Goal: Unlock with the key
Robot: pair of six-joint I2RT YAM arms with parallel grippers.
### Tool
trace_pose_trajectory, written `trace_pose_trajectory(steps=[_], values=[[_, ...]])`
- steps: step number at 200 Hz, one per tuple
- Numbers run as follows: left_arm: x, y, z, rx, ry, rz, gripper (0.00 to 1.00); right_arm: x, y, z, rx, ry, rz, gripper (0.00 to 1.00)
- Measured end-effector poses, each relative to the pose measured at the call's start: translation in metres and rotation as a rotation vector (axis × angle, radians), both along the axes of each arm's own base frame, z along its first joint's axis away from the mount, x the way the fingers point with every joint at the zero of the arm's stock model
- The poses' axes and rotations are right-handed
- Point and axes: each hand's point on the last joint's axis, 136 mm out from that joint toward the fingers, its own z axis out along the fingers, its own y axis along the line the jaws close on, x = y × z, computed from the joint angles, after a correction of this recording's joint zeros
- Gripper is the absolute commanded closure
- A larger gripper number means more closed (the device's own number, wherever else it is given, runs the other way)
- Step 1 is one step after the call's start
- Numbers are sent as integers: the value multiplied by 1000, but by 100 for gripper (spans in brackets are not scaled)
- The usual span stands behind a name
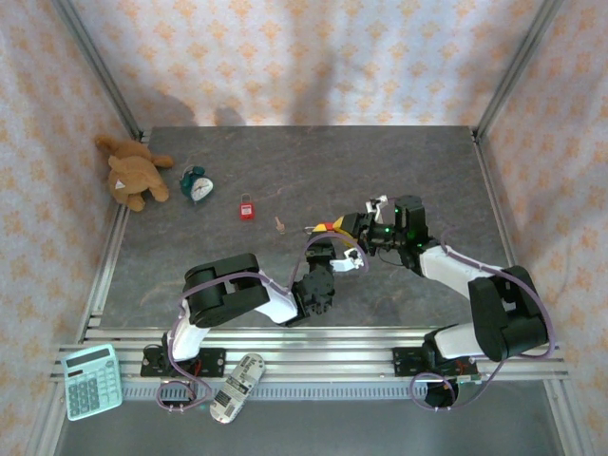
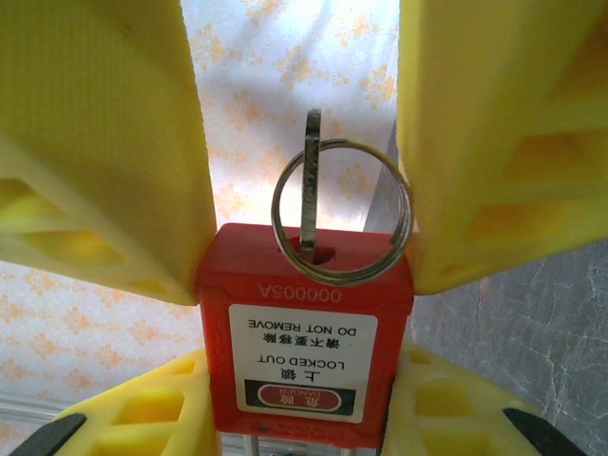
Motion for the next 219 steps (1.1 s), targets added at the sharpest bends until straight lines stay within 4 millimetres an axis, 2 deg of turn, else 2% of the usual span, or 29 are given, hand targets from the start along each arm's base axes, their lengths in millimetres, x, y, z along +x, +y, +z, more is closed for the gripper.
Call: trace_pose_trajectory(steps=[38,65,118,154,166,196,219], values=[[0,-1,0,1,0,-3,81,0,0,0,-5,-11,4,52],[-1,-3,0,1,0,-14,81,-2,1,-1,-9,-14,12,51],[-2,-4,0,0,0,-16,80,-2,2,-2,-21,-20,23,65],[-2,-3,-1,2,1,-14,74,-2,2,-2,-22,-20,22,68],[-2,-3,-1,2,1,-14,69,-2,2,-3,-22,-19,21,68],[-4,-2,-4,0,5,-23,43,-4,2,-5,-31,-15,25,68],[-8,-1,-6,2,8,-39,30,-3,0,-10,-53,-8,15,68]])
